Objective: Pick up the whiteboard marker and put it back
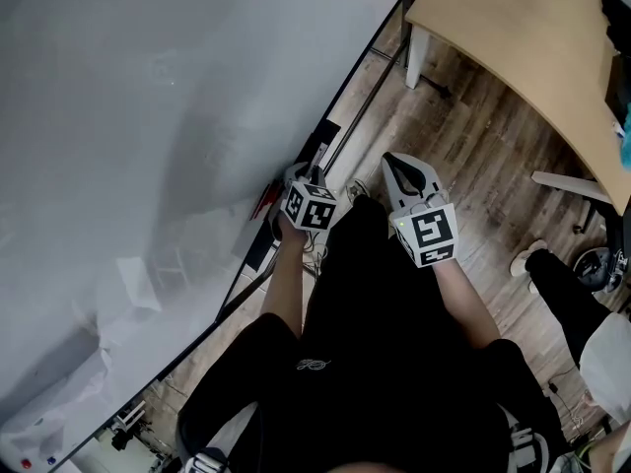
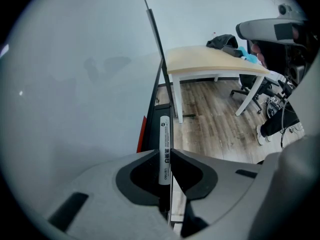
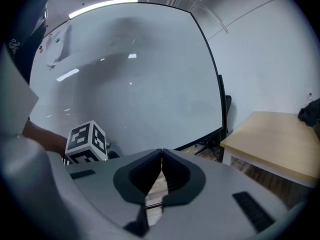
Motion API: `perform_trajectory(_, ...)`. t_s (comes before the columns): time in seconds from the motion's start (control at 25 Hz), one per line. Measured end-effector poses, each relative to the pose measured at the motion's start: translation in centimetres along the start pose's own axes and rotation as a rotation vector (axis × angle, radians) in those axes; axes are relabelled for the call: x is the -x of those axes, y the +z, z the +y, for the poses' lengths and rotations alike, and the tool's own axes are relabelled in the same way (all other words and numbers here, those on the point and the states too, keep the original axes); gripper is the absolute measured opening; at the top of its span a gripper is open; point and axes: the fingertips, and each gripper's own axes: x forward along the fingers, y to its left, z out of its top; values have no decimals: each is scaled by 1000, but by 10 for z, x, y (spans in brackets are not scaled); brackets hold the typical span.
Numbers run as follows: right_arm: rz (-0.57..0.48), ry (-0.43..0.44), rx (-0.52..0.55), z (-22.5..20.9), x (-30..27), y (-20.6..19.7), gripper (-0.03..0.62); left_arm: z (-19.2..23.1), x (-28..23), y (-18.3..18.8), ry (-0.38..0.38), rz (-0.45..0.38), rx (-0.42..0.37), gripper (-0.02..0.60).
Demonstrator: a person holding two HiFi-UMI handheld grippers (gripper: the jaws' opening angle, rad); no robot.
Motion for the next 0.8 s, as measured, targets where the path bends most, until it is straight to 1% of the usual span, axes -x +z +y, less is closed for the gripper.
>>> perform_trajectory(0.2,7,25,11,9,-4,1,3,3,1,0,-19,-3,20,78)
perform_trajectory(0.4,4,44,28,12,-5,6,3,3,7,3,-10,-13,21,98)
perform_trajectory(0.6,-3,69,42,20,0,10,3,4,32,9,22,-80,80,106)
perform_trajectory(0.8,-15,139,73,39,12,9,3,-1,69,7,80,-171,151,106)
